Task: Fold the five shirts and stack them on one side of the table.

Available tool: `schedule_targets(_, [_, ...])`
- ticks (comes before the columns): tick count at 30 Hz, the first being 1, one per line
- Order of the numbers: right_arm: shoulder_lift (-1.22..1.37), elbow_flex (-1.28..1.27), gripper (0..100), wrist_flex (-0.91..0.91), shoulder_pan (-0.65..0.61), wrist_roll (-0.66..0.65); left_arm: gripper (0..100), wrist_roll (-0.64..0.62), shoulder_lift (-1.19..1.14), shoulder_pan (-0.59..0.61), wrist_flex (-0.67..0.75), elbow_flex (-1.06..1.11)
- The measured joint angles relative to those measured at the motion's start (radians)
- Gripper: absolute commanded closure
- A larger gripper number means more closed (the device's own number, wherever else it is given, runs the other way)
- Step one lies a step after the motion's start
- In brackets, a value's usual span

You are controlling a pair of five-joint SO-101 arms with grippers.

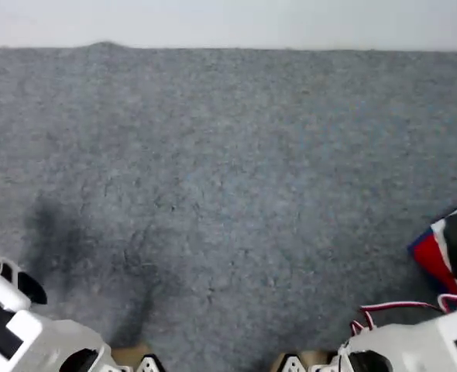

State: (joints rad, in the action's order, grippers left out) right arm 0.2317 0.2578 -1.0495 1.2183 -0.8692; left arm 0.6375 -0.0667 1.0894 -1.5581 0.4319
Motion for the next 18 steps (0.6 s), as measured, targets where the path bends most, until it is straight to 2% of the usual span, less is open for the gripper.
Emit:
schedule_targets(4, [0.005, 0.000, 72.0, -0.069, -0.037, -0.012, 84, 0.048, 0.000, 0.002, 0.000, 0.025])
schedule_targets(6, [-0.015, 0.000, 67.1, -0.095, -0.061, 0.048, 84, 0.054, 0.003, 0.003, 0.000, 0.025])
schedule_targets(11, [-0.163, 0.000, 66.5, -0.169, -0.176, 0.301, 84, 0.057, 0.006, -0.003, -0.055, 0.023])
schedule_targets(14, [-0.236, 0.002, 66.5, -0.245, -0.308, 0.362, 84, 0.058, 0.006, -0.052, -0.141, 0.009])
schedule_targets(18, [-0.250, 0.002, 66.7, -0.318, -0.433, 0.493, 84, 0.060, 0.008, -0.094, -0.160, -0.048])
